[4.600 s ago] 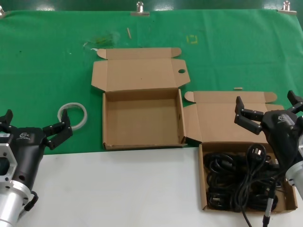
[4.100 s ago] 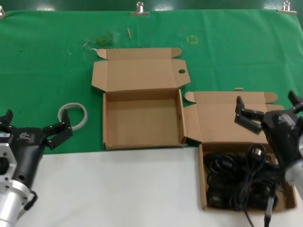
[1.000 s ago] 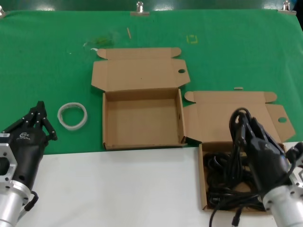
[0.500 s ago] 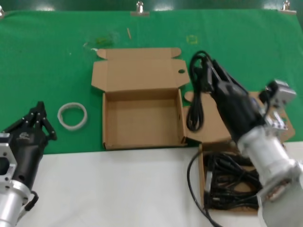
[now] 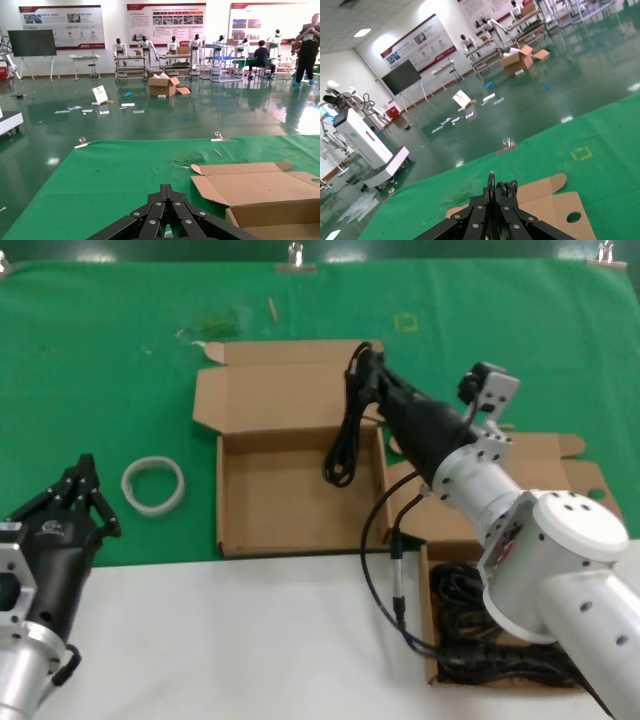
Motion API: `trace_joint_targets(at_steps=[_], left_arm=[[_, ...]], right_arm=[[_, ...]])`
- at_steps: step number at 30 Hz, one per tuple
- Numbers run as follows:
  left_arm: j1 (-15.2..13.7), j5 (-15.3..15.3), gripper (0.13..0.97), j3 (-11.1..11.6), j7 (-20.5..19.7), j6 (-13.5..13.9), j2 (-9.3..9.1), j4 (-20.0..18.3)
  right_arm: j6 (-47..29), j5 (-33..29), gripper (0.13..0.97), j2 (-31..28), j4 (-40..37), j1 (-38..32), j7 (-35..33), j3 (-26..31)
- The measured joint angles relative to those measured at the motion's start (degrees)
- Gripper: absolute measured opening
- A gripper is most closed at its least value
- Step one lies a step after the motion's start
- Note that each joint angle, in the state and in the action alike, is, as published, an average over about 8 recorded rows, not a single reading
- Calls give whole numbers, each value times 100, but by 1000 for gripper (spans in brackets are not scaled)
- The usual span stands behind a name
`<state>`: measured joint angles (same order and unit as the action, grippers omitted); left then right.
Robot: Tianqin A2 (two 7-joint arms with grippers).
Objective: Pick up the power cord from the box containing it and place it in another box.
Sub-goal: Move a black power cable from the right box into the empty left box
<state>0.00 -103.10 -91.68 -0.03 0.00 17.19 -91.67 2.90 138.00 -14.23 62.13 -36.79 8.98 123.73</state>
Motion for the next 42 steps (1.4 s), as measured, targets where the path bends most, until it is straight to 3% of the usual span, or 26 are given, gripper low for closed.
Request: trace_joint_targets(at_steps=[7,14,21,32,42], left_arm=[[0,0,140,0,0,0,0,0],[0,0,140,0,0,0,0,0],[0,-1,140,0,1,0,0,0],[0,-1,140,0,1,0,0,0],[0,-1,140,0,1,0,0,0]], right_arm=[[-810,-151,147,734,-1375,-446,-58,-878],[-1358,756,147,1285,-1946,-528,-406,-1636],[-1287,1678,147,1405,-1935,-423,-551,-1169],[-985,1958,147,1422,-2050,-309,-147,-250],[-793,1971,170,1423,-1835,7,-470,-654]])
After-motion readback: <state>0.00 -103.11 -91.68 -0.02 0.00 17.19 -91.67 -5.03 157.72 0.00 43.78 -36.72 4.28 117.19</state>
